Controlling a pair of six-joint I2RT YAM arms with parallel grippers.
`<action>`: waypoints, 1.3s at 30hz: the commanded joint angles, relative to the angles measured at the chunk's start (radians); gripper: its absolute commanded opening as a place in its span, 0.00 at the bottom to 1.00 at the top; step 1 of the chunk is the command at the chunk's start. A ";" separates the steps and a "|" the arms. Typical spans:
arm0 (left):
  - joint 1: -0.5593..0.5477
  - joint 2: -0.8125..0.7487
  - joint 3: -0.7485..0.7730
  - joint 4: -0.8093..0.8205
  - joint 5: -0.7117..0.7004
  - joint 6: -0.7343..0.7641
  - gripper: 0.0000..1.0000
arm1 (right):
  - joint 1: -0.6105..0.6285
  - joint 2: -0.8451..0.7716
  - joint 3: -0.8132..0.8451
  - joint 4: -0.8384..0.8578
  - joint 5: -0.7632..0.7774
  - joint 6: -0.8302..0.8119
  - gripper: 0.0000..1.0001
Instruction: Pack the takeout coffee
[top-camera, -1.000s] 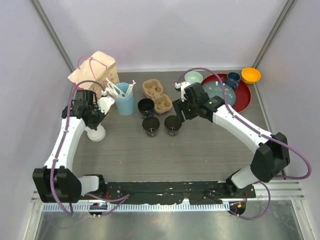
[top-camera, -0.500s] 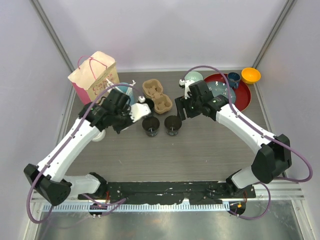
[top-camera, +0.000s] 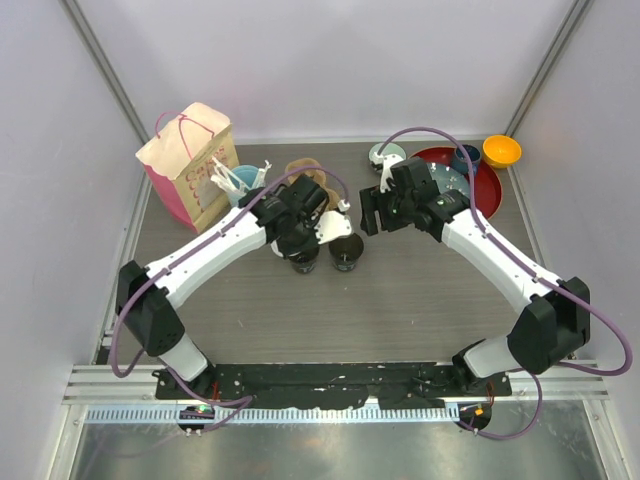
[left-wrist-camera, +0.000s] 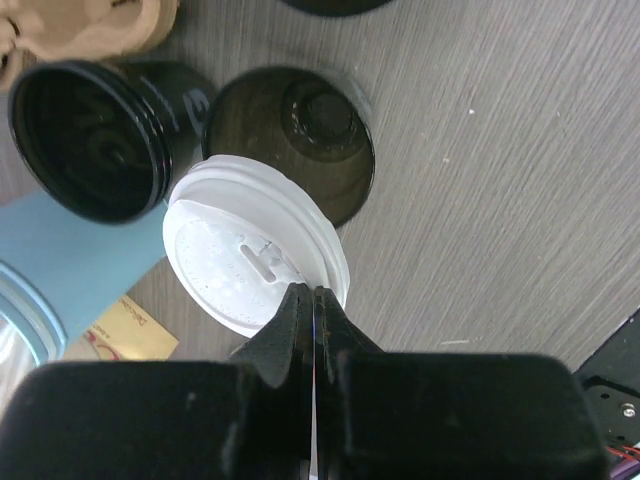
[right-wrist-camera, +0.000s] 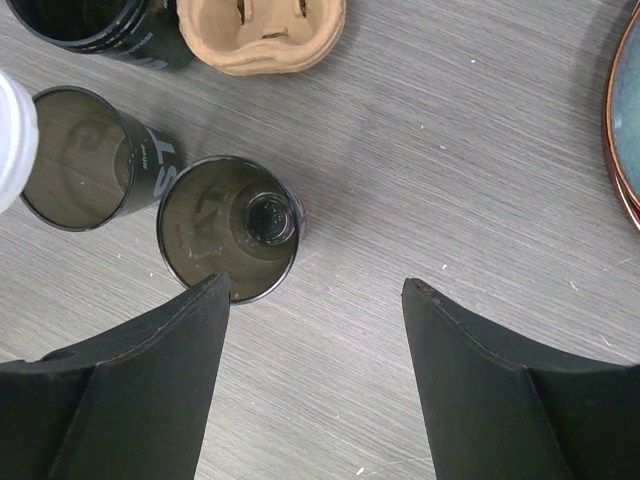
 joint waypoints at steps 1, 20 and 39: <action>-0.042 0.047 0.067 0.048 -0.018 0.021 0.00 | -0.015 -0.039 -0.007 0.018 -0.001 0.007 0.75; -0.070 0.141 0.039 0.111 -0.049 0.018 0.00 | -0.052 -0.050 -0.033 0.015 -0.018 -0.011 0.75; -0.076 0.179 0.025 0.076 -0.050 0.018 0.00 | -0.058 -0.047 -0.024 0.007 -0.033 -0.019 0.75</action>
